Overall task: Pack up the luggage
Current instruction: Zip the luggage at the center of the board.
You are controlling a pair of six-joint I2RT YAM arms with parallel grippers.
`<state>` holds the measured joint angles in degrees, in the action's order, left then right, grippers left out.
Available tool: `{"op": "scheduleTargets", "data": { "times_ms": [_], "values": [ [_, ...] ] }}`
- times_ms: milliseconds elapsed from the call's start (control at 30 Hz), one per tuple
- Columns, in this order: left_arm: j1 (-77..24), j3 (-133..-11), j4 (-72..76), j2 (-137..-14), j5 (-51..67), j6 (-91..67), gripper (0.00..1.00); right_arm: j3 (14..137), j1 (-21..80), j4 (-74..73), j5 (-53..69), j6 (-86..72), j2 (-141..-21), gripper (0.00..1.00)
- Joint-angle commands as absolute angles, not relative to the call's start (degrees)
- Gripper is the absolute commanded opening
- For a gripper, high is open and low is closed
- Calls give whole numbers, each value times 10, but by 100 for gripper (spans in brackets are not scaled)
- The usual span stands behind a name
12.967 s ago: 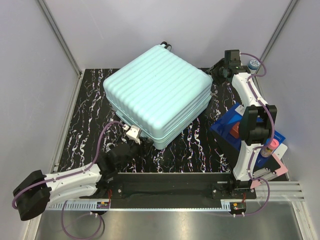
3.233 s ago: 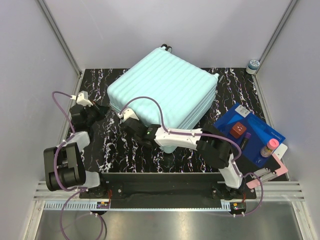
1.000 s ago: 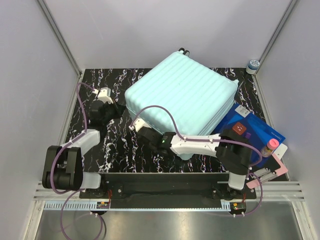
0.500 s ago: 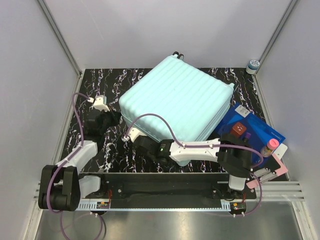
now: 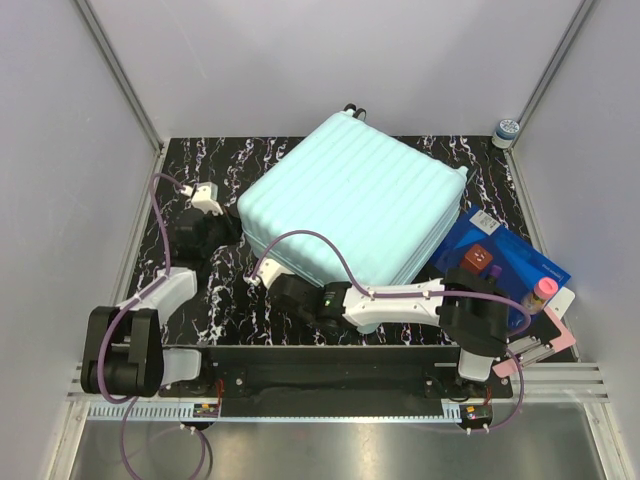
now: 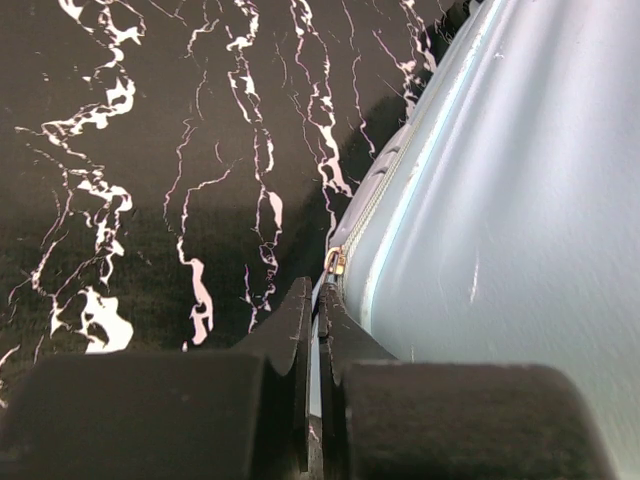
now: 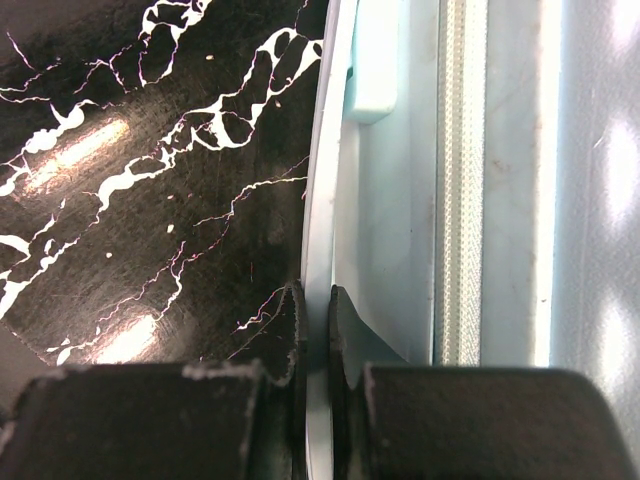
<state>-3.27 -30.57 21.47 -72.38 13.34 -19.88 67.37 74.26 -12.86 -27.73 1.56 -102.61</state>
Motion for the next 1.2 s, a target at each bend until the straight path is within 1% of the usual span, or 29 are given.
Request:
{"op": "scheduleTargets", "data": {
  "times_ms": [0, 167, 200, 233, 267, 300, 333, 400, 433, 533, 633, 733, 767, 833, 867, 933, 967, 1033, 1067, 1133, 1167],
  "values": [
    [-1, -343, 272, -755, 49, -170, 0, 650, 802, -209, -163, 13, -991, 0],
    [-1, -332, 279, -753, 57, -172, 0, 651, 802, -217, -171, 4, -979, 0],
    [0, -330, 281, -751, 57, -171, 0, 656, 802, -221, -171, -13, -976, 12],
    [0, -330, 281, -749, 59, -171, 0, 659, 802, -228, -171, -18, -971, 35],
    [0, -328, 281, -748, 60, -171, 0, 660, 802, -238, -171, -19, -961, 51],
    [0, -328, 281, -748, 61, -172, 0, 661, 803, -243, -171, -23, -955, 59],
    [0, -327, 282, -747, 63, -172, 0, 661, 803, -248, -172, -25, -948, 65],
    [0, -326, 285, -747, 65, -173, 0, 666, 805, -265, -165, -30, -930, 73],
    [0, -325, 286, -746, 65, -174, 0, 670, 804, -273, -159, -32, -924, 78],
    [0, -323, 287, -744, 68, -174, 0, 686, 805, -307, -135, -46, -899, 82],
    [0, -322, 290, -743, 69, -175, 0, 707, 805, -340, -143, -79, -855, 84],
    [-1, -321, 291, -741, 69, -175, 0, 751, 804, -392, -212, -119, -799, 87],
    [0, -319, 291, -741, 69, -175, 0, 768, 804, -408, -261, -129, -780, 90],
    [-1, -319, 293, -741, 69, -175, 0, 820, 797, -446, -296, -154, -765, 92],
    [0, -318, 293, -741, 69, -176, 0, 837, 775, -460, -326, -167, -752, 93],
    [0, -317, 294, -739, 69, -176, 0, 875, 719, -489, -321, -219, -739, 93],
    [0, -316, 295, -739, 69, -176, 0, 879, 659, -491, -306, -230, -722, 92],
    [-1, -314, 298, -737, 71, -177, 0, 873, 614, -497, -350, -252, -692, 91],
    [-1, -314, 298, -737, 71, -177, 0, 869, 548, -502, -355, -271, -683, 92],
    [0, -314, 298, -737, 71, -177, 0, 863, 472, -516, -334, -293, -653, 93],
    [-1, -314, 298, -737, 71, -177, 0, 847, 407, -519, -331, -311, -643, 93]
  ]
}}
